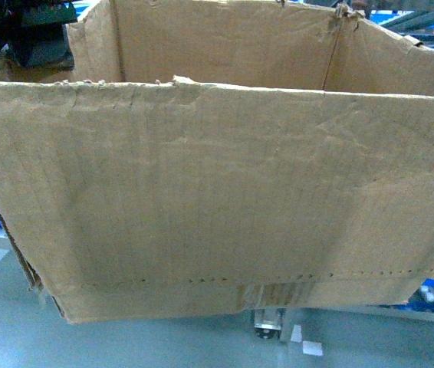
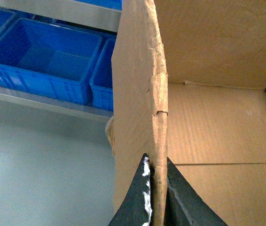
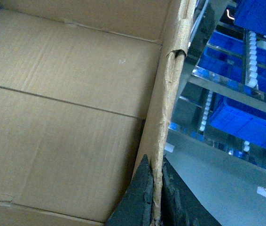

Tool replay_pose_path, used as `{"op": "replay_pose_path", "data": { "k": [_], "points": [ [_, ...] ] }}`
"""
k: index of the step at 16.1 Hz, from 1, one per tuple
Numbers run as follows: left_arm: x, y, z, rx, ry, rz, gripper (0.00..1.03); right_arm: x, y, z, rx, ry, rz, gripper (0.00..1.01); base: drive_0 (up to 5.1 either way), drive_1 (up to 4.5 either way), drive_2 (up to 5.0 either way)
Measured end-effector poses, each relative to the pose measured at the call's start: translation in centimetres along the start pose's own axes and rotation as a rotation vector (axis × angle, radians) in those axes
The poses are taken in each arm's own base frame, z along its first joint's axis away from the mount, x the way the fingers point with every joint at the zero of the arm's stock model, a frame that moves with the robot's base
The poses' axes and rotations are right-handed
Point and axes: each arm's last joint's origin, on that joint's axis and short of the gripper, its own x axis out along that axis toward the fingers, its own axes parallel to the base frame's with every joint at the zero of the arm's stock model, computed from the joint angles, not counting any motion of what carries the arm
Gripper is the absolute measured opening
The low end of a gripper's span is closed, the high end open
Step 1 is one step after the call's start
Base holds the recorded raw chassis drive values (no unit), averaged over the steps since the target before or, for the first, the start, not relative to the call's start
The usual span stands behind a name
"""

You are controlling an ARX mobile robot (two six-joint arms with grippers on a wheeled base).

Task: Sort boxes to right shelf from conveyor

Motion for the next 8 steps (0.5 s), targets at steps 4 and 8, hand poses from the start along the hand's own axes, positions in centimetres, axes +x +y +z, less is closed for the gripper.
{"op": "replay_pose_path", "data": {
  "k": [4,8],
  "points": [
    [0.01,0.02,0.00,0.000,0.000,0.001,0.02,0.00,0.00,-0.02,0.000,0.002,0.001,0.02,-1.2,-1.20,-1.2],
    [0.00,0.01,0.05,-0.002,-0.004,0.000,0.02,0.00,0.00,0.02,-0.001,-0.002,0.000,0.02,-1.2,-1.20,-1.2]
  ]
}}
